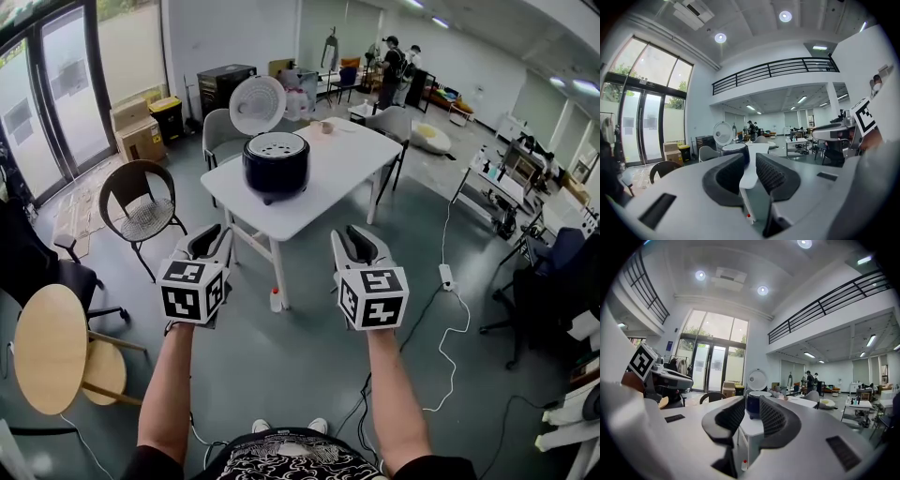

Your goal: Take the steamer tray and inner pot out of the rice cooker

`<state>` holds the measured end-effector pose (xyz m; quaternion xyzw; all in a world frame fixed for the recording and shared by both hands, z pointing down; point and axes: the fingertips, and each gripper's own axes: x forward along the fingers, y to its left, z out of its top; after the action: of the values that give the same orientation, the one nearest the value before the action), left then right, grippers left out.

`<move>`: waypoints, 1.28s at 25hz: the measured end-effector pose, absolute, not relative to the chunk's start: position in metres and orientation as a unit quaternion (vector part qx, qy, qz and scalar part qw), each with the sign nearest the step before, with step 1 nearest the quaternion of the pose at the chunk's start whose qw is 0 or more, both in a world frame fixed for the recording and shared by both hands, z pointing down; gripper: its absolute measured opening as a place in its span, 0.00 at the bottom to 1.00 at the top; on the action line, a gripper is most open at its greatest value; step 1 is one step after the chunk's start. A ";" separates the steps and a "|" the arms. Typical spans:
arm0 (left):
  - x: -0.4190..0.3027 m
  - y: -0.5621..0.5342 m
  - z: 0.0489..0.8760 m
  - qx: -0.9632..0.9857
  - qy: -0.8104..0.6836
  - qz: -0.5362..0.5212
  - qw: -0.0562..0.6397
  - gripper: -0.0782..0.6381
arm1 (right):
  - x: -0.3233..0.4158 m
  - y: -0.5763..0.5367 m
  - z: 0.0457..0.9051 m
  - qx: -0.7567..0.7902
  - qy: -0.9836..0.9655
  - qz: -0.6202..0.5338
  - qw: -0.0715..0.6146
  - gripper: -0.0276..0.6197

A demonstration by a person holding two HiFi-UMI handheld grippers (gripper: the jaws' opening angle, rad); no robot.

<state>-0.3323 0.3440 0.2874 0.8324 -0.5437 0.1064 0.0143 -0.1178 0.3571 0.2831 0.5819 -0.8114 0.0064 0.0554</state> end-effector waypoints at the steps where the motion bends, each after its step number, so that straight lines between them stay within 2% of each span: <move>1: -0.332 0.344 0.288 0.832 -0.544 0.106 0.014 0.24 | -0.117 0.358 0.284 0.581 -0.812 0.007 0.055 0.20; 5: -0.329 0.344 0.286 0.831 -0.547 0.103 0.011 0.29 | -0.117 0.359 0.283 0.578 -0.814 0.007 0.050 0.29; 10: -0.329 0.346 0.287 0.829 -0.551 0.100 0.012 0.40 | -0.116 0.361 0.283 0.579 -0.814 0.008 0.046 0.40; 24: -0.313 0.344 0.297 0.824 -0.557 0.104 0.025 0.61 | -0.102 0.359 0.293 0.567 -0.822 0.020 0.043 0.65; 32: -0.273 0.324 0.301 0.816 -0.568 0.104 0.030 0.64 | -0.057 0.339 0.297 0.557 -0.829 0.030 0.044 0.72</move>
<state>-0.2726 0.3244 0.3013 0.8161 -0.5677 0.1040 0.0300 -0.0566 0.3385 0.2974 0.5574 -0.8285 0.0296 0.0445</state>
